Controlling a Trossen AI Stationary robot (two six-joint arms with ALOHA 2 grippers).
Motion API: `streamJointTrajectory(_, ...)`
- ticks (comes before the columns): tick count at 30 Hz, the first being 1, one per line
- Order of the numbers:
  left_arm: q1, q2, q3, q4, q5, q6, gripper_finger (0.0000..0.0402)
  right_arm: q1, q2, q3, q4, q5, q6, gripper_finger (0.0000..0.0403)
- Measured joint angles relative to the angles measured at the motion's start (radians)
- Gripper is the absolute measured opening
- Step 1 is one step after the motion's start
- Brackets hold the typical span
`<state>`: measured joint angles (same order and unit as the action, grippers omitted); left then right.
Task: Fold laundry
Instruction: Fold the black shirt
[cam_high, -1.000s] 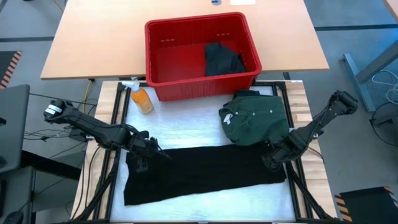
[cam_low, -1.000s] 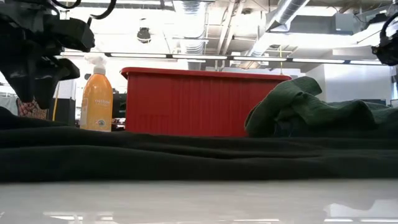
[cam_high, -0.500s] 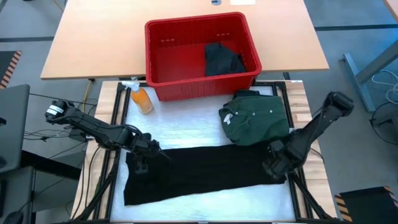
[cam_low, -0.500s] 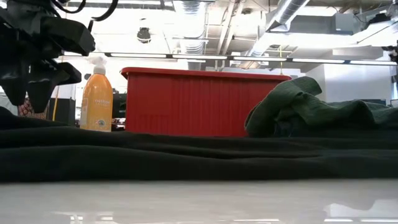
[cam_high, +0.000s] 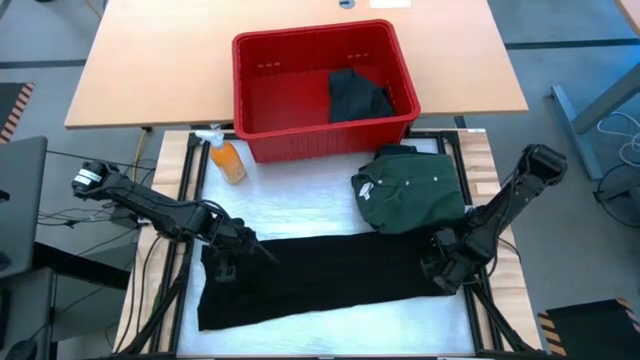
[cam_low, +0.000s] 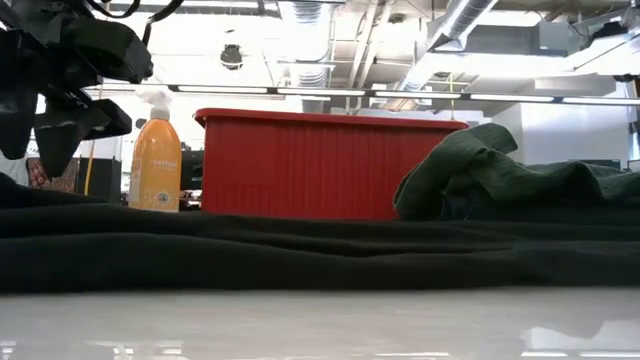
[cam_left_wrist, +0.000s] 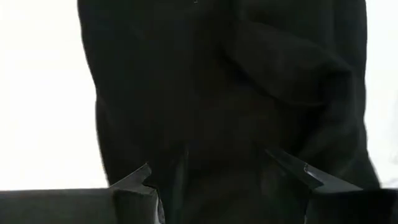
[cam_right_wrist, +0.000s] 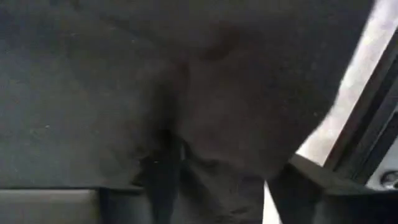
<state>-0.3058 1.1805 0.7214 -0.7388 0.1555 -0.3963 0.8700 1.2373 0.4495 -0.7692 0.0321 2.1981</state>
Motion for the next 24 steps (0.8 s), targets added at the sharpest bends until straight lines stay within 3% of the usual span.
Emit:
streamJointTrajectory(2, 0.0, -0.001, 0.0, -0.004, 0.005, -0.006, 0.0167, -0.007, -0.004, 0.002, 0.004, 0.003, -0.007, 0.0198)
streamJointTrajectory(6, 0.005, -0.001, 0.0, 0.004, 0.005, -0.008, 0.0167, -0.03, -0.027, 0.058, -0.037, 0.043, -0.083, 0.0047)
streamJointTrajectory(7, 0.008, -0.001, 0.0, 0.01, 0.005, -0.008, 0.0167, -0.041, -0.036, 0.073, -0.051, 0.047, -0.116, 0.0029)
streamJointTrajectory(11, 0.02, -0.001, 0.0, 0.133, 0.025, -0.002, 0.0167, -0.078, -0.099, 0.178, -0.163, -0.038, -0.23, 0.0034)
streamJointTrajectory(15, 0.039, 0.016, 0.001, 0.306, -0.007, 0.041, 0.0167, -0.076, -0.135, 0.378, -0.473, -0.132, -0.311, 0.0029)
streamJointTrajectory(19, 0.1, 0.114, 0.001, 0.491, 0.012, 0.071, 0.0167, -0.068, -0.144, 0.622, -0.781, -0.183, -0.367, 0.0029)
streamJointTrajectory(24, 0.183, 0.327, 0.008, 0.883, 0.146, 0.098, 0.0167, -0.067, -0.175, 0.788, -0.799, -0.197, -0.392, 0.0029)
